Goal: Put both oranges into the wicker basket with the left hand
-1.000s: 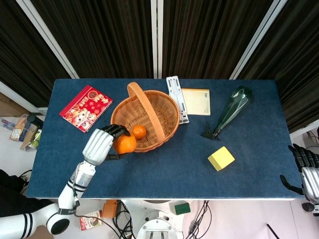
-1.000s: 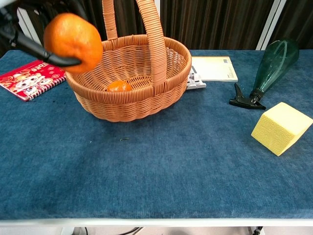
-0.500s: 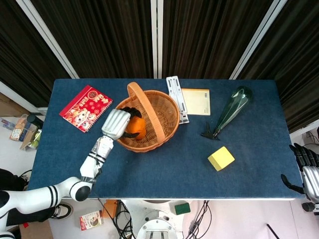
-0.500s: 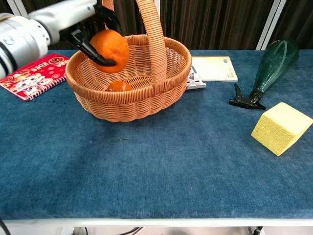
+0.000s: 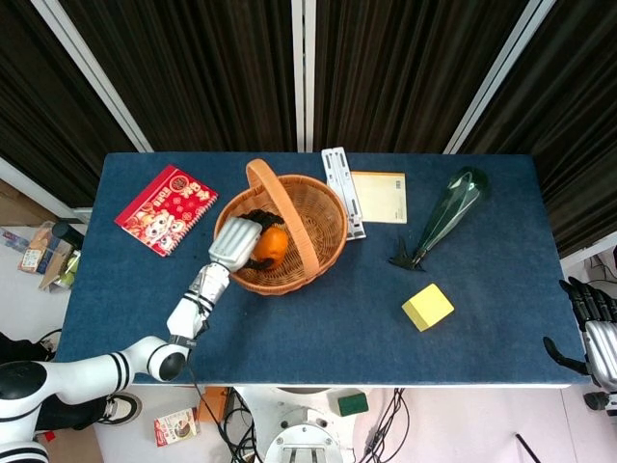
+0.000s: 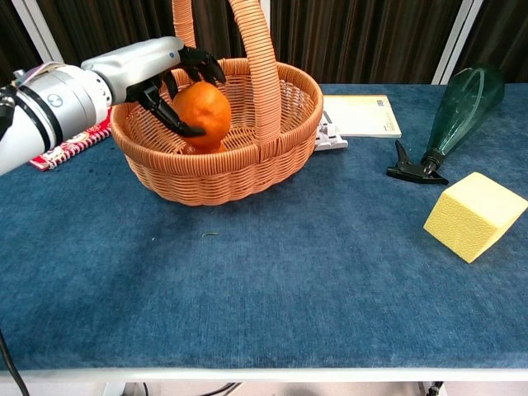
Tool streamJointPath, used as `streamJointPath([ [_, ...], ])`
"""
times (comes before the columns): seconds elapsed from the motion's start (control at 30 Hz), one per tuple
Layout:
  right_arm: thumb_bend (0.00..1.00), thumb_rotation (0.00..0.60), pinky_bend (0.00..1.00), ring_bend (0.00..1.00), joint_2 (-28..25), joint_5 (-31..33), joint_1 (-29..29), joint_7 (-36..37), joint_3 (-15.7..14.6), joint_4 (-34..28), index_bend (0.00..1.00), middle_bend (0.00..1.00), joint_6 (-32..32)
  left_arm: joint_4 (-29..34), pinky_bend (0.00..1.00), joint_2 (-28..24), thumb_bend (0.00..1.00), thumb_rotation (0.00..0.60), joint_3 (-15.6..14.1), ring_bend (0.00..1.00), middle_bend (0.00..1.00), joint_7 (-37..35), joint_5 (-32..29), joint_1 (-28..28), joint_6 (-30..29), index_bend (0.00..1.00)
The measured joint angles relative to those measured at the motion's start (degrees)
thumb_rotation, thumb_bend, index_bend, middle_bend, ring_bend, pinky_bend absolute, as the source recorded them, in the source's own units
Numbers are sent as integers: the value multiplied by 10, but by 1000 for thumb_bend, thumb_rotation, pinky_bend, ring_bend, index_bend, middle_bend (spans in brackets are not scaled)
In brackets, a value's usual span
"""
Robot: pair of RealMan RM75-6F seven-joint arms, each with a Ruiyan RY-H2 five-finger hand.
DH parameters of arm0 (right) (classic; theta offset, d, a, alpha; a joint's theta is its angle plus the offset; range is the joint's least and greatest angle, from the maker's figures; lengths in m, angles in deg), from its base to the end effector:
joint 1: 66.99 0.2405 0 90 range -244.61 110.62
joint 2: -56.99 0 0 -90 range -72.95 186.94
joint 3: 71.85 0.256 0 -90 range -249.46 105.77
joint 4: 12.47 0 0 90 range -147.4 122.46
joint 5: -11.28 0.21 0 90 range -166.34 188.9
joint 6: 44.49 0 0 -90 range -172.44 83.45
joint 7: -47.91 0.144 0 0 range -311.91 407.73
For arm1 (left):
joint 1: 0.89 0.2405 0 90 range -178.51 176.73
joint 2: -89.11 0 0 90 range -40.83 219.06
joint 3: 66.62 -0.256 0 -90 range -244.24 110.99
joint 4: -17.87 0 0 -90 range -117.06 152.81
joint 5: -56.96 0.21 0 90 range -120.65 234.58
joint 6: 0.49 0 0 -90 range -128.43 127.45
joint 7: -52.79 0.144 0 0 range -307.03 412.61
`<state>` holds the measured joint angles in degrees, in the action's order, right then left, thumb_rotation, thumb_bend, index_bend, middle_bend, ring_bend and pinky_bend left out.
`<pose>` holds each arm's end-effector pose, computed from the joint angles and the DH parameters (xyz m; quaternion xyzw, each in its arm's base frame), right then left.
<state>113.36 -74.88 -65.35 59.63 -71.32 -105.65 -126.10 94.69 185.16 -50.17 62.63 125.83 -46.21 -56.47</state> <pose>-0.3335 -0.1539 0.1891 0.5768 -0.4578 0.3667 0.5686 -0.1066 0.3697 -0.0270 -0.6981 -0.3914 -0.4630 0.3810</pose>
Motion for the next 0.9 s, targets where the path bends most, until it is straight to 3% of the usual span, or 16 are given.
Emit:
streamJointPath([
  [0.27,325,600,0,0,0,-1,0,-2,-1,-1,0,0,1,53,253,-37,162,600,-7,60,120,-3,17,16,-29,163],
  [0.47,324,600,0,0,0,-1,0,-2,-1,-1,0,0,0,146,254,-105,176,600,-33,61,124,45,22,52,-66,188],
  [0.57,325,600,0,0,1,-2,0,-4,-1,-2,0,0,0,209,254,-153,176,600,-60,61,131,78,33,86,-100,205],
  [0.63,325,600,0,0,1,-2,0,-7,-1,-3,0,0,-1,252,254,-195,176,600,-93,61,132,102,54,123,-140,205],
  [0.9,324,600,0,0,8,-6,-3,-17,0,-5,0,0,-12,271,254,-245,172,600,-211,61,139,177,158,271,-304,203],
])
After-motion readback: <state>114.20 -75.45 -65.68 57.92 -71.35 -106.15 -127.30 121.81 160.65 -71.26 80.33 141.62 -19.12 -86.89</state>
